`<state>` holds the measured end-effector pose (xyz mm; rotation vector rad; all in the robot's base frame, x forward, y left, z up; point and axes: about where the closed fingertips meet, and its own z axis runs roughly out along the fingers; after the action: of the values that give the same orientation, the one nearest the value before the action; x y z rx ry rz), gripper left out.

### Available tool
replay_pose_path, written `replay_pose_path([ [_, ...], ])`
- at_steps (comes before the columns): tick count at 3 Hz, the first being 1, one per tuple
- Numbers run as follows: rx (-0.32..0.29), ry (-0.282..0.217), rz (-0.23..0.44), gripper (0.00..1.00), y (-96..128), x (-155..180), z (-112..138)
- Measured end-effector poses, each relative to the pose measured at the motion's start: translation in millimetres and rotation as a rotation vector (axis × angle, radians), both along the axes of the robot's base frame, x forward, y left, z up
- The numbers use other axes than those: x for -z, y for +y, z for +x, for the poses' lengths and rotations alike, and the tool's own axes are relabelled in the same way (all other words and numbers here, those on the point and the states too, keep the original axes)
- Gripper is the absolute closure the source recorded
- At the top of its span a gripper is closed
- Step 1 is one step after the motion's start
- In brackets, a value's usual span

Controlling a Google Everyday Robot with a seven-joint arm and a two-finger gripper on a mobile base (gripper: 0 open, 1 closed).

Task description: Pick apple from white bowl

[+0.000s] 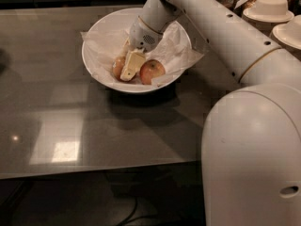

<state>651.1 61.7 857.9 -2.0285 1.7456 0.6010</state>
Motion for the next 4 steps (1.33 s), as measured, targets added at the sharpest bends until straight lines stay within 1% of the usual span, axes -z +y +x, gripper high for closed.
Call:
replay_pose_path([
  [1, 0.003, -0.01, 0.017, 0.97, 1, -3, 1],
  [2, 0.0, -0.061, 0.112, 1.0, -2, -29, -3],
  [3, -0.017, -0.159, 0.246, 1.0, -9, -82, -17],
  [4, -0.035, -0.234, 0.352, 1.0, -21, -127, -33],
])
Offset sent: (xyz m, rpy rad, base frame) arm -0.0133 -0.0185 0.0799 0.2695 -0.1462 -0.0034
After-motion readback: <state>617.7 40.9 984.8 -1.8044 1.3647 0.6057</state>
